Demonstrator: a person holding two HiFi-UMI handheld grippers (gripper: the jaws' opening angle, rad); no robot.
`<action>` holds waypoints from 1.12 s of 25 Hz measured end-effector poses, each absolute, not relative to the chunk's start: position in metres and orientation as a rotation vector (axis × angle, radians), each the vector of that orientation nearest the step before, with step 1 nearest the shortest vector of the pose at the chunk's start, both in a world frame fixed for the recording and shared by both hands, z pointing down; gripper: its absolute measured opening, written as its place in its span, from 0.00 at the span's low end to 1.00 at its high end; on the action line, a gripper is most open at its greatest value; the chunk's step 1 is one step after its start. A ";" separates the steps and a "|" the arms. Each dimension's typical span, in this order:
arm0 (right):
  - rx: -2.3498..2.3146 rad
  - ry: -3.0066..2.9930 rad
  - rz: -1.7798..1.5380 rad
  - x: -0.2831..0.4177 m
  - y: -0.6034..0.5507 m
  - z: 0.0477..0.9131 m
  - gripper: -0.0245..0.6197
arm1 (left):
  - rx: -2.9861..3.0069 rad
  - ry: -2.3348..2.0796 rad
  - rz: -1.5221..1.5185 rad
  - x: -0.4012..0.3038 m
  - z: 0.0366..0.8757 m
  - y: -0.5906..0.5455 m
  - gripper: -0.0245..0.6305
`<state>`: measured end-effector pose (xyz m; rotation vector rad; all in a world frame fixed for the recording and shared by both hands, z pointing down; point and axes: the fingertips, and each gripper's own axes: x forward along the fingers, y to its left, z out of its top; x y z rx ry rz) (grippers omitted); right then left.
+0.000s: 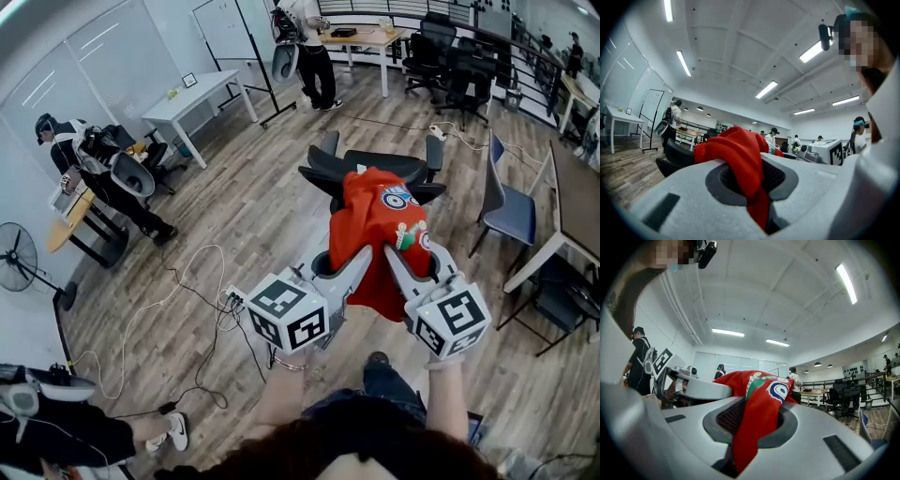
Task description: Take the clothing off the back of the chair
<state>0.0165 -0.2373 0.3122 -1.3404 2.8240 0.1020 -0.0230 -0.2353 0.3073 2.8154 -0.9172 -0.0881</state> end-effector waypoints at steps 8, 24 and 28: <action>-1.357 2.815 0.116 0.009 -0.213 0.312 0.14 | 2.826 -0.903 -0.099 -0.030 0.307 -0.212 0.13; -1.391 2.840 0.080 -0.017 -0.173 0.321 0.14 | 2.803 -0.894 -0.090 -0.057 0.316 -0.172 0.13; -1.417 2.844 0.066 -0.018 -0.164 0.325 0.14 | 2.804 -0.896 -0.072 -0.058 0.320 -0.164 0.13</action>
